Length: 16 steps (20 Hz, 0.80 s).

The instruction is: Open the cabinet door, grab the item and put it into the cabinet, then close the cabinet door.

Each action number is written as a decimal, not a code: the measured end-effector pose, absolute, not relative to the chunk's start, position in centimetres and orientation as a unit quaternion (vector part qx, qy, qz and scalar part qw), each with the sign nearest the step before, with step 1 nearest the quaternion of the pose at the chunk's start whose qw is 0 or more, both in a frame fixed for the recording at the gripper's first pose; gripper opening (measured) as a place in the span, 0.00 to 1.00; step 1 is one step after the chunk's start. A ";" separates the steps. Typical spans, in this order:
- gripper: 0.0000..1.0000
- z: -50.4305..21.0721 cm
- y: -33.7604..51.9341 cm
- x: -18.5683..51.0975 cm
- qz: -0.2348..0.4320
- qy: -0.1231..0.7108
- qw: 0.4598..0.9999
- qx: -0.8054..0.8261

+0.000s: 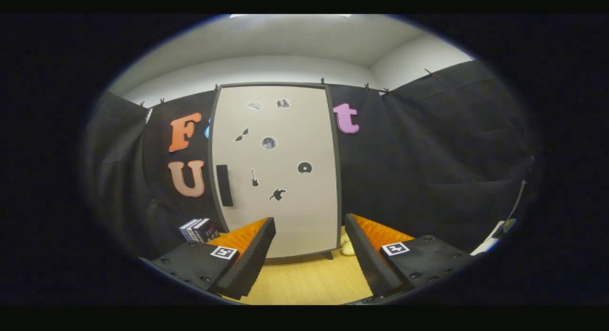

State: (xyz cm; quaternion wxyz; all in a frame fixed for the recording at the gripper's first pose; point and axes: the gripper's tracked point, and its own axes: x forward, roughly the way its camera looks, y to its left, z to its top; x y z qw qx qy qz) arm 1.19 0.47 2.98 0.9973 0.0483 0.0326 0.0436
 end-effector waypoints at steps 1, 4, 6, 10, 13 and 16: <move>0.95 3.0 0.3 1.0 0.044 0.032 0.997 0.050; 0.96 3.5 -0.2 0.7 0.039 0.024 0.998 0.043; 0.95 3.5 -0.4 0.2 0.035 0.023 0.998 0.040; 0.95 3.2 -0.3 -0.2 0.035 0.027 0.998 0.038; 0.95 2.9 0.0 -0.4 0.038 0.032 0.998 0.038; 0.96 2.6 0.2 -0.7 0.039 0.034 0.998 0.035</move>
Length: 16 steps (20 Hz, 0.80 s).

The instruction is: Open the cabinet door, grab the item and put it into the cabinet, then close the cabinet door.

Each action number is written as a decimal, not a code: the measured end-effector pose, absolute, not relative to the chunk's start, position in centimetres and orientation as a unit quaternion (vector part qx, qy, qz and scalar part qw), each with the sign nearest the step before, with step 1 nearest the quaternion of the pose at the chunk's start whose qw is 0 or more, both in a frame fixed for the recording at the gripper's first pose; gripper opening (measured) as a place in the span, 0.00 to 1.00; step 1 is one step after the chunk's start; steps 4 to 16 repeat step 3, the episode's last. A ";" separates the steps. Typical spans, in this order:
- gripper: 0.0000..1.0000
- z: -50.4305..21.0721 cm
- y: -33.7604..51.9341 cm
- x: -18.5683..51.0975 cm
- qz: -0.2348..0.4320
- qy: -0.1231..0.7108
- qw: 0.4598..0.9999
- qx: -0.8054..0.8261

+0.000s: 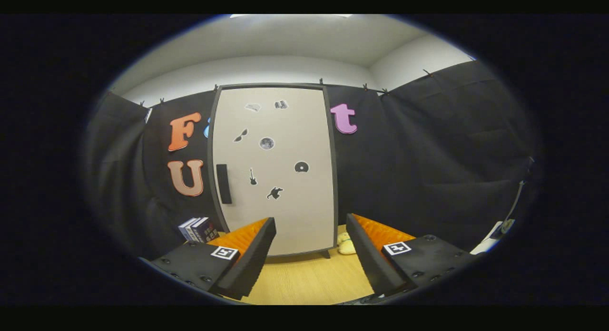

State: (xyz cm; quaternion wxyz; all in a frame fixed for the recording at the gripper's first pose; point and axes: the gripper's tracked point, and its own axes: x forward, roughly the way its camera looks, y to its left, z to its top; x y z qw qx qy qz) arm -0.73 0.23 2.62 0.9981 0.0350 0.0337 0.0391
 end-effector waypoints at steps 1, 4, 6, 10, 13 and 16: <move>0.96 2.5 0.2 -0.7 0.038 0.035 0.998 0.034; 0.96 2.3 0.1 -0.7 0.036 0.035 0.998 0.035; 0.96 2.3 0.1 -0.7 0.036 0.035 0.998 0.035; 0.96 2.3 0.1 -0.7 0.036 0.035 0.998 0.035; 0.96 2.3 0.1 -0.7 0.036 0.035 0.998 0.035; 0.96 2.3 0.1 -0.7 0.036 0.035 0.998 0.035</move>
